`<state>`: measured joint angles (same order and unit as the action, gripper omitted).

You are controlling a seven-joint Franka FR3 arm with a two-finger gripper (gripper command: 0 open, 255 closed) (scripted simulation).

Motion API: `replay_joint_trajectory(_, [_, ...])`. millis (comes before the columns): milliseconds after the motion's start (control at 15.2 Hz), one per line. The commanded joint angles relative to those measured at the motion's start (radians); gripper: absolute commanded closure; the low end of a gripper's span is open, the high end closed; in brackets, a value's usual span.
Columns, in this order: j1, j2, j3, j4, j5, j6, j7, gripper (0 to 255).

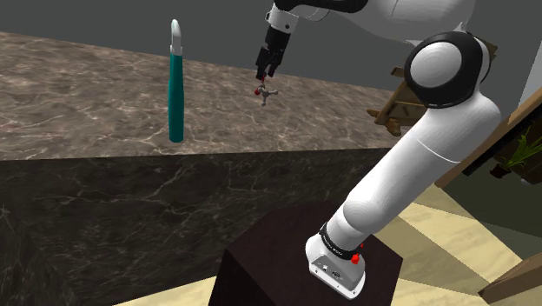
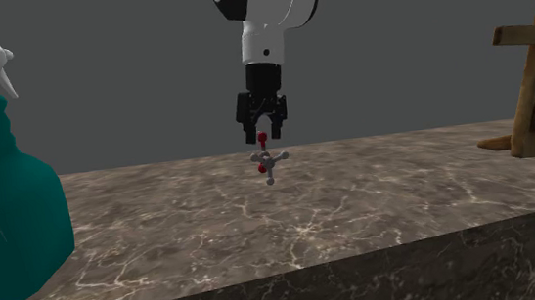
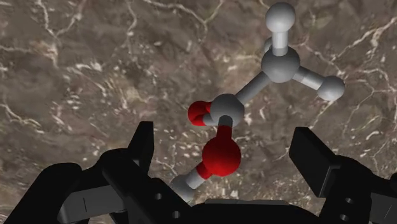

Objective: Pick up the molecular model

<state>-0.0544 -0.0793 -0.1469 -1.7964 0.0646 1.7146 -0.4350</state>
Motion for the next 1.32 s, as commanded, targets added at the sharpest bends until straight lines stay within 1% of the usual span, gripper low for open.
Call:
replay_joint_trajectory(0, [-0.001,0.001,-0.001,-0.008,0.0,0.009,-0.003,0])
replay_joint_trajectory(66, [-0.001,0.003,-0.001,-0.006,0.0,0.009,-0.003,255])
replay_joint_trajectory(660, [-0.001,0.001,-0.001,-0.007,0.0,0.009,-0.003,255])
replay_joint_trajectory(1254, [-0.002,0.019,-0.003,0.135,0.002,-0.115,0.003,255])
